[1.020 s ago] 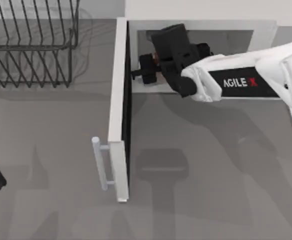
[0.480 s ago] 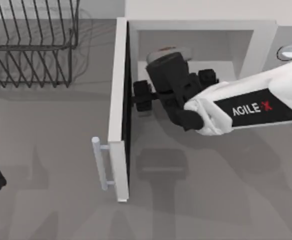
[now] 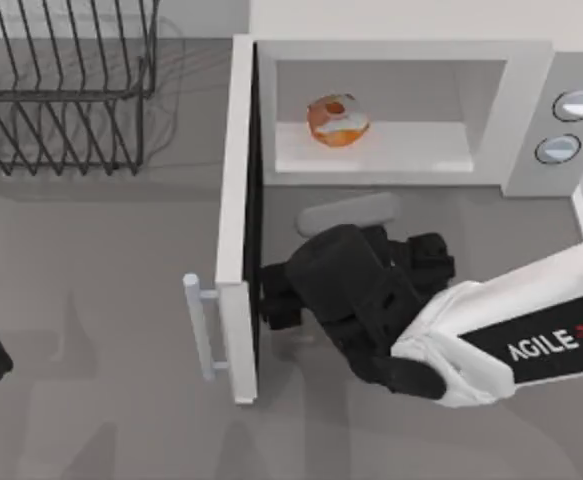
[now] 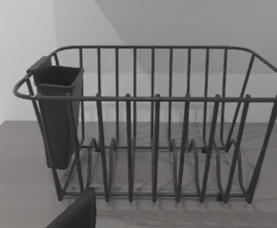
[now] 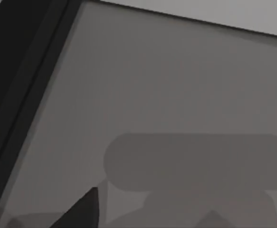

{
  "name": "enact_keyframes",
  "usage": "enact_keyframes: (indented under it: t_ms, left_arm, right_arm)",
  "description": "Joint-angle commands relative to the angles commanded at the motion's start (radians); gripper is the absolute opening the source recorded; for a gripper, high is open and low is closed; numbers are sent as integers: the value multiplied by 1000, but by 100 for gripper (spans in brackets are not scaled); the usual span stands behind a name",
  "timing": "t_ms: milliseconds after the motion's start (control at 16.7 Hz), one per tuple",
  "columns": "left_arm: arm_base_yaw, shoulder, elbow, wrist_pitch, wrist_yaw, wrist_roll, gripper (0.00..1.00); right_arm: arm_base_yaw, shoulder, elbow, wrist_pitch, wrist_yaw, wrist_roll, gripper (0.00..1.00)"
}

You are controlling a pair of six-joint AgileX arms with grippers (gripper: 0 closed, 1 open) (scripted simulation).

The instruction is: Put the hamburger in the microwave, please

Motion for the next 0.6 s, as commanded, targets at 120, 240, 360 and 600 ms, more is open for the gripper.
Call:
enact_keyframes:
  t_ms: [120, 240, 360, 600]
  left_arm:
    - [0, 0, 0, 0, 0, 0, 100]
    - [0, 0, 0, 0, 0, 0, 100]
    - [0, 0, 0, 0, 0, 0, 100]
    - [0, 0, 0, 0, 0, 0, 100]
  right_arm:
    - [10, -3, -17, 4, 8, 6, 100]
    - [10, -3, -17, 4, 8, 6, 100]
    - [2, -1, -14, 0, 7, 5, 100]
    - [2, -57, 20, -75, 6, 4, 100]
